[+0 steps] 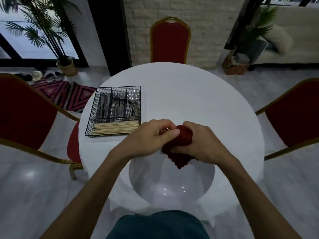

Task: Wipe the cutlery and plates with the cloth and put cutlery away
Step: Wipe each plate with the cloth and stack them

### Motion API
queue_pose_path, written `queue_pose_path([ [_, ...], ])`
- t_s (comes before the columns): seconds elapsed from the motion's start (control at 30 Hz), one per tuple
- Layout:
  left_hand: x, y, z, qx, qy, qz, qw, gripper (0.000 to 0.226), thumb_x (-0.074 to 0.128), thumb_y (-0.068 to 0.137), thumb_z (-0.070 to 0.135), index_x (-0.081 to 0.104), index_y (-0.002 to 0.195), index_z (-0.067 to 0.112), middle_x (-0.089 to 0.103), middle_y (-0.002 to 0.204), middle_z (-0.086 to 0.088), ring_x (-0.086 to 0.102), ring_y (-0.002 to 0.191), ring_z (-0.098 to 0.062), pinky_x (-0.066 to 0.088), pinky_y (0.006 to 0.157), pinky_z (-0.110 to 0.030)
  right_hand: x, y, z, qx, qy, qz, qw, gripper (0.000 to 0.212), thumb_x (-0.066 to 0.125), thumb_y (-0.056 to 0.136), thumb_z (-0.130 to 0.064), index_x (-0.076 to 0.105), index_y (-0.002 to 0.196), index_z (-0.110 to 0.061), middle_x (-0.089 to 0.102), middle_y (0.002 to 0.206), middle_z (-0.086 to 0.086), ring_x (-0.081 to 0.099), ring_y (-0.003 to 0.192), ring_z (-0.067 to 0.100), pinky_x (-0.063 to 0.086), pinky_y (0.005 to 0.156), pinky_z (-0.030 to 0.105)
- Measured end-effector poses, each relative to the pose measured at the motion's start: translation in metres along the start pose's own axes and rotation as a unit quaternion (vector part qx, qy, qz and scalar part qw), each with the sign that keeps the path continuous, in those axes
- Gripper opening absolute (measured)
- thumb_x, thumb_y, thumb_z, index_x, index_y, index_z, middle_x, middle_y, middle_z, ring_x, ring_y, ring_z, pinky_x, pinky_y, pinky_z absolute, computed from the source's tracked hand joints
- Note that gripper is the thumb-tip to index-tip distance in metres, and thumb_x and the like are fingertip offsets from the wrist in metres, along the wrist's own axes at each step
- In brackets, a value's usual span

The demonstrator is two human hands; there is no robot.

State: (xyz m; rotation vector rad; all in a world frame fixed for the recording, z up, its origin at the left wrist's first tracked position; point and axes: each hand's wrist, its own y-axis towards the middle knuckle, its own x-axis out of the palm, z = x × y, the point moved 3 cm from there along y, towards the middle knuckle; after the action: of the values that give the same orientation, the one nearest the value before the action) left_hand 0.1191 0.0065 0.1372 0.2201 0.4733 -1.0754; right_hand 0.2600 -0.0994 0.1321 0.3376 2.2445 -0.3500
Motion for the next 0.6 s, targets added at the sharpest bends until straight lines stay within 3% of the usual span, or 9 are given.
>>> queue_pose_path([
  [0.13,0.002,-0.006,-0.003,0.009,0.01,0.024,1.0,0.008,0.062,0.099,0.024,0.068,0.095,0.02,0.063,0.06,0.017,0.052,0.053,0.001,0.038,0.056,-0.018,-0.002,-0.001,0.012,0.03,0.03,0.018,0.999,0.048,0.094,0.06,-0.046,0.057,0.079,-0.023,0.064,0.072,-0.007,0.058,0.066,0.007,0.05,0.06,0.028],
  [0.23,0.011,-0.01,-0.004,0.039,0.031,0.07,0.996,0.007,0.063,0.097,0.019,0.07,0.096,0.018,0.073,0.076,0.006,0.068,0.072,-0.013,0.052,0.066,-0.031,0.0,-0.005,0.017,0.041,0.038,0.025,0.998,0.049,0.095,0.059,-0.047,0.054,0.076,-0.025,0.061,0.068,-0.009,0.055,0.06,0.004,0.041,0.05,0.017],
  [0.33,0.0,-0.011,-0.008,0.032,-0.019,0.131,0.991,0.007,0.066,0.096,0.013,0.073,0.094,0.014,0.076,0.083,0.006,0.071,0.079,-0.013,0.055,0.072,-0.029,-0.006,-0.009,0.026,0.079,0.108,0.068,0.989,0.044,0.096,0.059,-0.045,0.06,0.079,-0.029,0.067,0.071,-0.015,0.062,0.064,-0.002,0.045,0.053,0.013],
  [0.43,-0.018,-0.015,-0.018,-0.008,-0.129,0.224,0.966,0.013,0.064,0.096,0.008,0.072,0.093,0.018,0.076,0.078,0.011,0.07,0.071,-0.006,0.055,0.063,-0.023,-0.001,-0.022,0.038,0.118,0.301,0.137,0.936,0.031,0.095,0.069,-0.028,0.072,0.091,-0.024,0.078,0.084,-0.011,0.075,0.078,0.007,0.058,0.066,0.025],
  [0.5,-0.016,-0.02,-0.027,-0.041,-0.2,0.279,0.938,0.014,0.063,0.097,0.007,0.072,0.093,0.018,0.076,0.078,0.008,0.069,0.069,-0.007,0.056,0.064,-0.024,0.009,-0.034,0.044,0.143,0.396,0.181,0.889,0.026,0.091,0.074,-0.016,0.075,0.094,-0.019,0.08,0.085,-0.006,0.077,0.079,0.013,0.059,0.063,0.022],
  [0.6,-0.001,-0.03,-0.043,-0.095,-0.222,0.296,0.924,0.015,0.061,0.099,0.011,0.071,0.095,0.021,0.077,0.083,0.003,0.07,0.074,-0.01,0.058,0.072,-0.034,0.017,-0.039,0.047,0.167,0.409,0.187,0.877,0.032,0.092,0.072,-0.016,0.074,0.099,-0.016,0.08,0.086,-0.005,0.077,0.079,0.013,0.059,0.061,0.02],
])
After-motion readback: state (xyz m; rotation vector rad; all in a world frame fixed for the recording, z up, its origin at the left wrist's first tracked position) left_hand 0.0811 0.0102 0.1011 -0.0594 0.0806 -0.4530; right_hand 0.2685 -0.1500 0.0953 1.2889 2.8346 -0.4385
